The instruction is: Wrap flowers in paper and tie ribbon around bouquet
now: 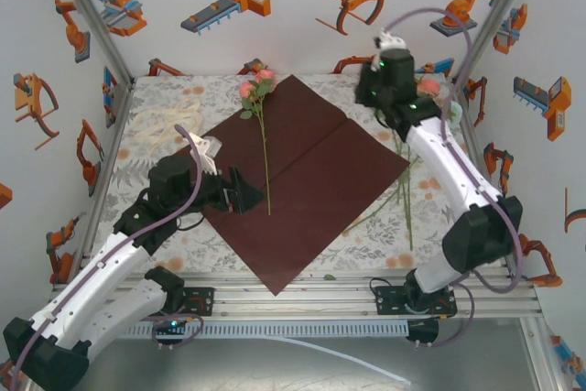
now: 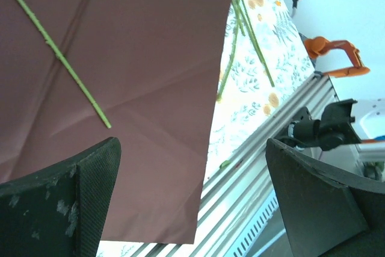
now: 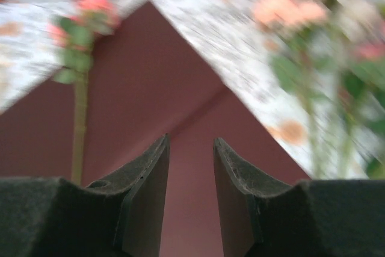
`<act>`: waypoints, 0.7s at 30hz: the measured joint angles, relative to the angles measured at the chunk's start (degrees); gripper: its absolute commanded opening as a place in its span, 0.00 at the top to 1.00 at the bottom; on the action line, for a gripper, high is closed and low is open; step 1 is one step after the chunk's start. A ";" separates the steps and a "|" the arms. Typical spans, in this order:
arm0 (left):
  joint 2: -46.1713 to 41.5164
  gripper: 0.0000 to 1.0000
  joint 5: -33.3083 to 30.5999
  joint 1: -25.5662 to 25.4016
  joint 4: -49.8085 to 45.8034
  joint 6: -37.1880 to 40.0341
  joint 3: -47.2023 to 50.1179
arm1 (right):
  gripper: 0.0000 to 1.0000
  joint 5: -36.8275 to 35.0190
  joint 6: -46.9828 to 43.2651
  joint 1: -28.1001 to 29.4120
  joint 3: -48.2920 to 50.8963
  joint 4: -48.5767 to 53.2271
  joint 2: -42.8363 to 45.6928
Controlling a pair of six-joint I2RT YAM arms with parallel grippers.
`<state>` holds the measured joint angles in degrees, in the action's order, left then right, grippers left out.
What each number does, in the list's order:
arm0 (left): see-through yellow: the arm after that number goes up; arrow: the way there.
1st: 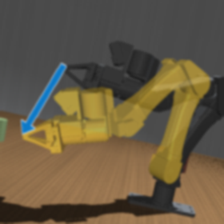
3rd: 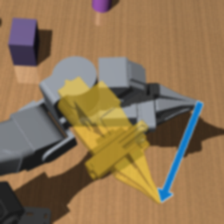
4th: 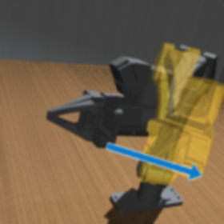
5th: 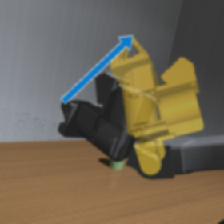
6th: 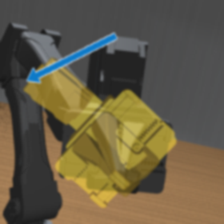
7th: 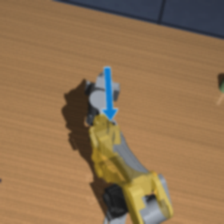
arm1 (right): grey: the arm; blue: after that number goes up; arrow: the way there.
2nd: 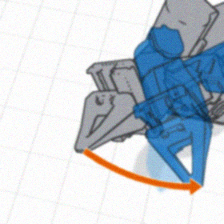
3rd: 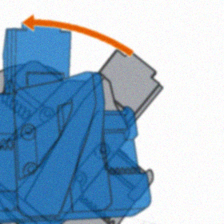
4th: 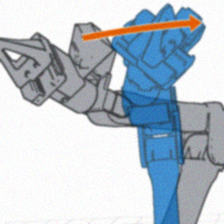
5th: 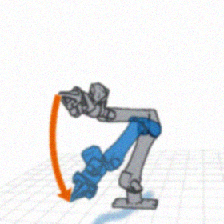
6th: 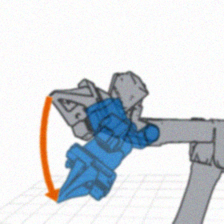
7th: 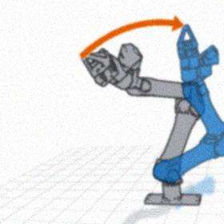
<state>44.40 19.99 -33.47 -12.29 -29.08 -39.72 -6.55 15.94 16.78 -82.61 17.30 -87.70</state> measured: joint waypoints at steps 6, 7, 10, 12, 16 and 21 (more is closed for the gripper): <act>0.07 0.03 0.76 -0.35 0.76 0.26 0.00 | 0.63 -0.85 4.92 -16.46 17.07 1.81 2.67; 0.11 0.02 0.87 -0.35 0.85 0.44 0.00 | 0.63 -0.63 5.81 -18.40 18.67 2.14 2.47; 0.66 0.03 1.31 -0.42 1.11 0.90 0.00 | 0.64 0.66 8.20 -22.45 20.26 2.47 -0.02; 1.16 0.03 1.75 -0.59 1.11 1.31 0.00 | 0.65 1.92 9.31 -23.89 20.22 1.55 -2.89; 1.49 0.03 2.08 -0.96 1.09 2.03 0.00 | 0.64 3.74 10.51 -24.76 19.41 0.79 -9.75; 1.49 0.03 1.70 -1.01 1.03 2.86 0.00 | 0.66 4.42 11.21 -25.09 17.11 0.33 -15.96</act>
<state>45.89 21.69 -34.48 -11.27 -26.22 -39.72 -2.13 27.16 -8.32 -65.49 17.63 -103.66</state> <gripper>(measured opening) 0.973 0.358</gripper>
